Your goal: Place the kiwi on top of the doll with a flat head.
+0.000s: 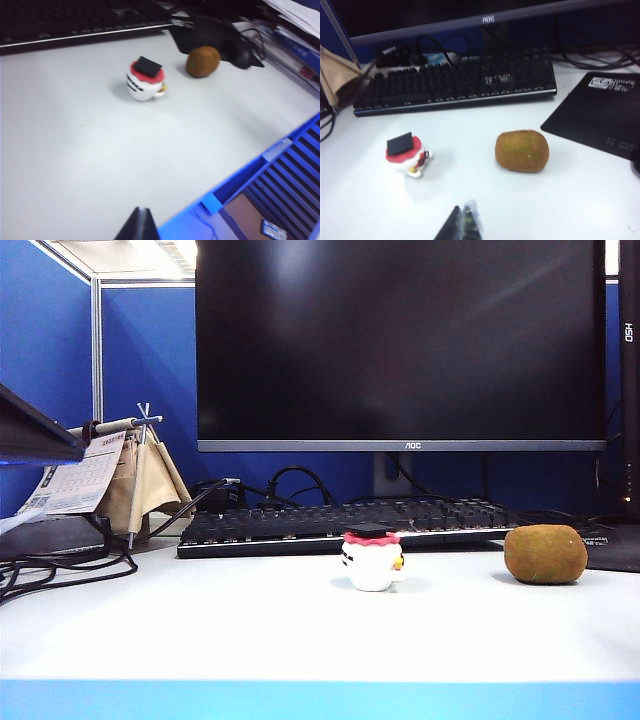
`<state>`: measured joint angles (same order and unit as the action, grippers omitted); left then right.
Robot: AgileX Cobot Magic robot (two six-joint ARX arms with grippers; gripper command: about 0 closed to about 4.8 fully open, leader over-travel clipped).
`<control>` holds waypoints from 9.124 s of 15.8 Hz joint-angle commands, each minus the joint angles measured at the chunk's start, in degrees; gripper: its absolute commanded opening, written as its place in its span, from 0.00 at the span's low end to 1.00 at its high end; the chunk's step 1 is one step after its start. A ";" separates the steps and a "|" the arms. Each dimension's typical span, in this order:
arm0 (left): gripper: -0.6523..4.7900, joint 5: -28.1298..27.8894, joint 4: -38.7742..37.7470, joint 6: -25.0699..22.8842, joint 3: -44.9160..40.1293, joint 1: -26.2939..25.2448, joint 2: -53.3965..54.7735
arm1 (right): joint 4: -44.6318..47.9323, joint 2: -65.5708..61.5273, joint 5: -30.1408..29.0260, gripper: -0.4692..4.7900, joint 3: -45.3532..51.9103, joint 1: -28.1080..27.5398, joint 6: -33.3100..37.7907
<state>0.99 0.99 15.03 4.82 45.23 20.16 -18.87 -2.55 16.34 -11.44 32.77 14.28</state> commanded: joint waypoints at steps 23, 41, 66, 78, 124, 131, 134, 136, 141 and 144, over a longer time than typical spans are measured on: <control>0.77 18.38 -17.05 -11.58 23.10 0.07 10.71 | -46.27 -91.91 -30.45 0.70 -82.55 -24.17 -41.18; 0.76 17.03 -20.68 -11.13 23.10 0.07 10.75 | -42.80 -114.25 -20.46 1.00 -82.31 -22.58 -34.60; 0.76 14.23 -20.20 -10.10 23.08 0.07 10.78 | -44.96 -108.32 -31.50 0.57 -82.36 -17.73 -28.92; 0.76 14.56 -19.71 -9.86 23.08 0.07 10.78 | -49.66 -108.10 -26.40 0.57 -97.39 -4.61 -25.11; 0.76 11.65 -21.46 -10.32 22.95 0.07 10.78 | -50.21 -117.66 -26.25 1.00 -97.33 -2.16 -24.83; 0.76 6.27 -21.00 -10.51 22.97 0.02 10.75 | -48.76 -106.64 -24.98 1.00 -97.33 -2.21 -24.87; 0.70 4.98 -21.49 -10.56 22.97 0.00 10.75 | -52.06 -97.85 -25.03 0.58 -96.98 -2.21 -24.81; 0.39 -0.20 -21.44 -10.54 22.99 -0.02 10.71 | -49.40 -91.51 -24.96 0.55 -94.71 -2.21 -23.30; 0.15 -13.64 -18.08 -10.67 22.77 -0.04 10.56 | -24.37 -63.65 -24.59 0.48 -68.96 -2.14 -17.64; 0.15 -13.46 -13.51 -14.84 20.00 -0.07 10.56 | -11.82 -47.45 -18.93 0.48 -49.79 -2.08 -15.43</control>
<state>-12.56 -14.98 2.13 26.04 45.23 30.74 -36.49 -53.60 -5.34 -65.65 30.65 -2.57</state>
